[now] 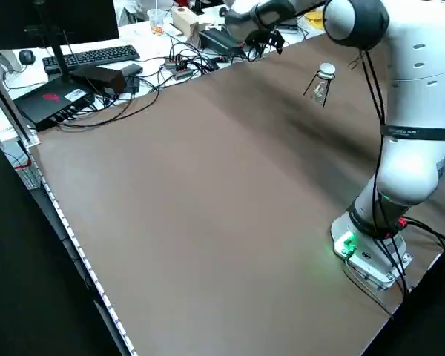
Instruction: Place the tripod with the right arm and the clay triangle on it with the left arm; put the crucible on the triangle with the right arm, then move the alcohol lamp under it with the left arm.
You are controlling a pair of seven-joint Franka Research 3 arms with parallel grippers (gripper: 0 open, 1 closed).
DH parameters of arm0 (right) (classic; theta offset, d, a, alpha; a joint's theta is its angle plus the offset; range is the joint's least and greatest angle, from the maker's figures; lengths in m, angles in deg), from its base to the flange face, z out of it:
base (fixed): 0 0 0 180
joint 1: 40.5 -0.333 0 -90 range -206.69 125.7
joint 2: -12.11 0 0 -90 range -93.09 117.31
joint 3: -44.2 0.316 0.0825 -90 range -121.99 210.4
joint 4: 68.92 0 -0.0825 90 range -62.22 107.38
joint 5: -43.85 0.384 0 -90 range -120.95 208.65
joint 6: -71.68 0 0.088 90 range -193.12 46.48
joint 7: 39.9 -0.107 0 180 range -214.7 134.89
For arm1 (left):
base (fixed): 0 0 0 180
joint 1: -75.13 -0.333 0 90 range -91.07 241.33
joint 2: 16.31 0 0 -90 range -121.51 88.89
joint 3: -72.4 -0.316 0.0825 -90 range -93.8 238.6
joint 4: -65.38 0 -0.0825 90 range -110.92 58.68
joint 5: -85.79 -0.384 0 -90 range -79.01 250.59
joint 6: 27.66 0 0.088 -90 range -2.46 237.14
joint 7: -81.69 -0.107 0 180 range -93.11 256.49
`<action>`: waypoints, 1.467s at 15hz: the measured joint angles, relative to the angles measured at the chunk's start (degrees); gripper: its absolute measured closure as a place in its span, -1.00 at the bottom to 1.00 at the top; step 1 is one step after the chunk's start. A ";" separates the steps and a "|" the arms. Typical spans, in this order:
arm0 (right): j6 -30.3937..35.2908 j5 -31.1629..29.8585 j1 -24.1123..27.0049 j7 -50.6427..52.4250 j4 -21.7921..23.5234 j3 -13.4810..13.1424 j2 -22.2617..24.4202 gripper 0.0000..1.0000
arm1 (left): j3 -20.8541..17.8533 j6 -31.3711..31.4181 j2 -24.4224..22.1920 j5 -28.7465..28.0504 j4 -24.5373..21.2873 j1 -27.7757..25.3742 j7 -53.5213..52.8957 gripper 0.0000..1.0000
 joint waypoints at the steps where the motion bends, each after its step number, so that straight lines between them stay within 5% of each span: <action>1: 0.00 0.00 0.00 0.00 0.00 0.00 0.00 -1.00 | -0.03 -0.65 -1.59 -2.88 -0.01 -0.01 3.99 -1.00; 7: 0.00 0.00 0.00 0.00 0.01 0.01 0.00 -1.00 | -0.20 -6.30 -10.56 -21.97 -0.02 -0.04 34.86 -1.00; 11: -0.24 0.03 -0.07 0.00 0.01 0.15 0.00 -1.00 | -0.42 -14.94 -16.64 -31.27 -0.03 -0.05 63.71 -1.00; 14: -0.39 0.03 -0.08 0.00 0.01 0.20 0.00 -1.00 | -0.57 -21.52 -20.67 -37.22 0.01 -0.05 74.15 -1.00; 22: -1.36 0.03 -0.10 0.00 0.04 0.25 0.00 -1.00 | -0.22 -25.28 -24.75 -38.84 -0.01 0.30 86.78 -1.00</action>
